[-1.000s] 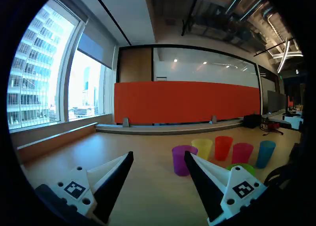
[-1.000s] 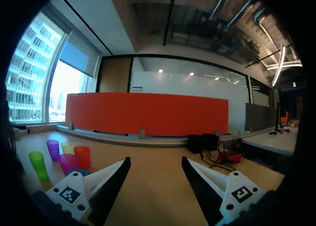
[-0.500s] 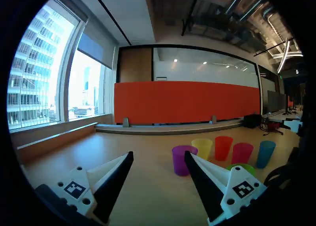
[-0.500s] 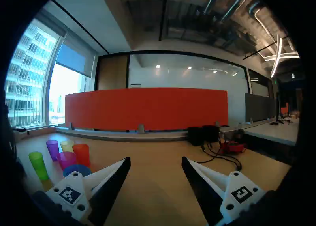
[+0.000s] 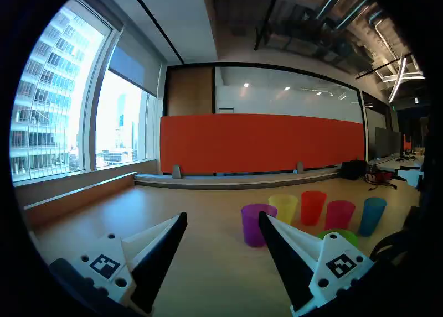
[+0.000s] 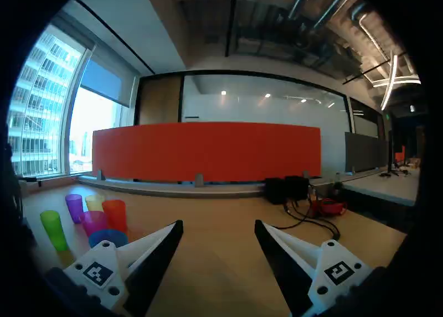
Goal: Pour water
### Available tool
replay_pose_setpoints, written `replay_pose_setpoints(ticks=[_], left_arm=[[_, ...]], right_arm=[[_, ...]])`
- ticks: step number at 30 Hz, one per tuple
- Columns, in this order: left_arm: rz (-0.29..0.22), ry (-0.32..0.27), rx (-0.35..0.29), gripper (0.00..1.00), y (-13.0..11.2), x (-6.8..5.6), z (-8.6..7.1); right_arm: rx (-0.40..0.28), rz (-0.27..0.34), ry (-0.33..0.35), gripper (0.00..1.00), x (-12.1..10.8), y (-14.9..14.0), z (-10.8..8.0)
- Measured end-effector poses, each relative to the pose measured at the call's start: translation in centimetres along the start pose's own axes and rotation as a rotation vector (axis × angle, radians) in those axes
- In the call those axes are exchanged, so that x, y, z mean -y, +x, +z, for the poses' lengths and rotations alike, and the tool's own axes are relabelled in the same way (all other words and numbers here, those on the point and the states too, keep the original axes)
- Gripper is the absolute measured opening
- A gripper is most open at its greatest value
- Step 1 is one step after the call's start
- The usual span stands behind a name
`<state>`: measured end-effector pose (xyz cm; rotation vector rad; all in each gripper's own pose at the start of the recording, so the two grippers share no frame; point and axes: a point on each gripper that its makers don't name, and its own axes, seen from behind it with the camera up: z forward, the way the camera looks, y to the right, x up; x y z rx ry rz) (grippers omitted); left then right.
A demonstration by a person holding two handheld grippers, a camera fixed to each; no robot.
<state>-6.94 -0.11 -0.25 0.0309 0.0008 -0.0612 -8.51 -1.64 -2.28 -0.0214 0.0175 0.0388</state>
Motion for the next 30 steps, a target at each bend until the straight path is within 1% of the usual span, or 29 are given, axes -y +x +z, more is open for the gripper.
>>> replay_pose_setpoints(ticks=[30], left_arm=[[0.000, 0.000, 0.000, 0.96, -0.04, -0.06, 0.03]], right_arm=[[0.003, 0.000, -0.004, 1.00, -0.06, 0.07, 0.03]])
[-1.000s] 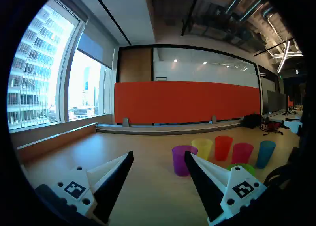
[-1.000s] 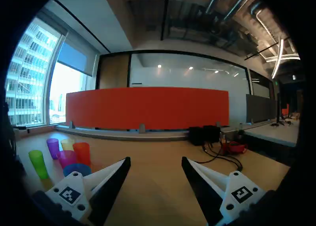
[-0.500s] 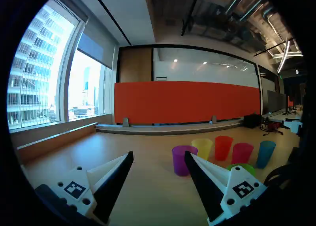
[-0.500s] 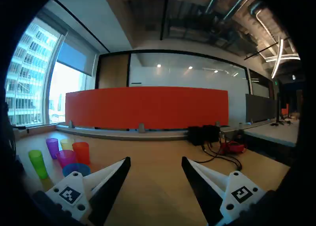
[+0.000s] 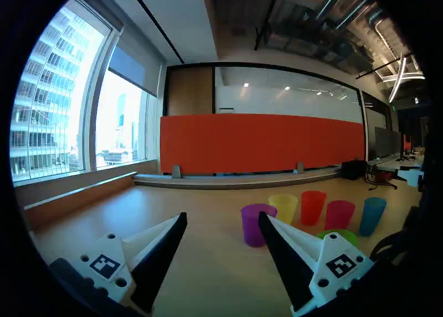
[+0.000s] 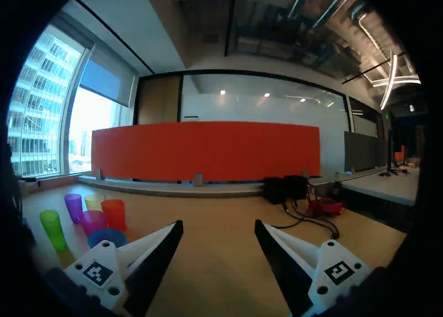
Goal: Pour water
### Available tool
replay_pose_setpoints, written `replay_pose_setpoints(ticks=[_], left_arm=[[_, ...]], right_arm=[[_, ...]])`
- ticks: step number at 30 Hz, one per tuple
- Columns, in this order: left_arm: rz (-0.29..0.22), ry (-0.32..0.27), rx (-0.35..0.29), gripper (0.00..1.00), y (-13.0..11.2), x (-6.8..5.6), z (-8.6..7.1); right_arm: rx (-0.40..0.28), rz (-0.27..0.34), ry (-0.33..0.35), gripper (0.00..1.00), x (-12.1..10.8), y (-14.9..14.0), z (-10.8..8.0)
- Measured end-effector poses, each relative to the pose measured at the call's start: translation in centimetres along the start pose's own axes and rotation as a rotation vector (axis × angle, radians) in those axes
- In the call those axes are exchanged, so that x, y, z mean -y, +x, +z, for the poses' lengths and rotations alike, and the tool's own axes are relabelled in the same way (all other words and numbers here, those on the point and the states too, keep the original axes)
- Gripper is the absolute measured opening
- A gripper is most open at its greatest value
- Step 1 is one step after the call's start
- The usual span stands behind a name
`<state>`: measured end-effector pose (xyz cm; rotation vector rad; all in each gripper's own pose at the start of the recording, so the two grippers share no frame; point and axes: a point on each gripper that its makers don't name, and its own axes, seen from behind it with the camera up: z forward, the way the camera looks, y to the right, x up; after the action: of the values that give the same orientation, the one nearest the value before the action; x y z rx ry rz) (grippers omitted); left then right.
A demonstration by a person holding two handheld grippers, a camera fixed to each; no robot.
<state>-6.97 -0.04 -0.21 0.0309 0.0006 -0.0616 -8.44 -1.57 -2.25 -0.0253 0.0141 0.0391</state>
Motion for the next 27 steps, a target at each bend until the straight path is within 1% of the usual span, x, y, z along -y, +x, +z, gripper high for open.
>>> replay_pose_setpoints(ticks=[27], left_arm=[[0.000, 0.000, 0.000, 0.96, 0.02, -0.02, 0.03]], right_arm=[[0.000, 0.001, 0.000, 1.00, -0.07, -0.19, 0.06]])
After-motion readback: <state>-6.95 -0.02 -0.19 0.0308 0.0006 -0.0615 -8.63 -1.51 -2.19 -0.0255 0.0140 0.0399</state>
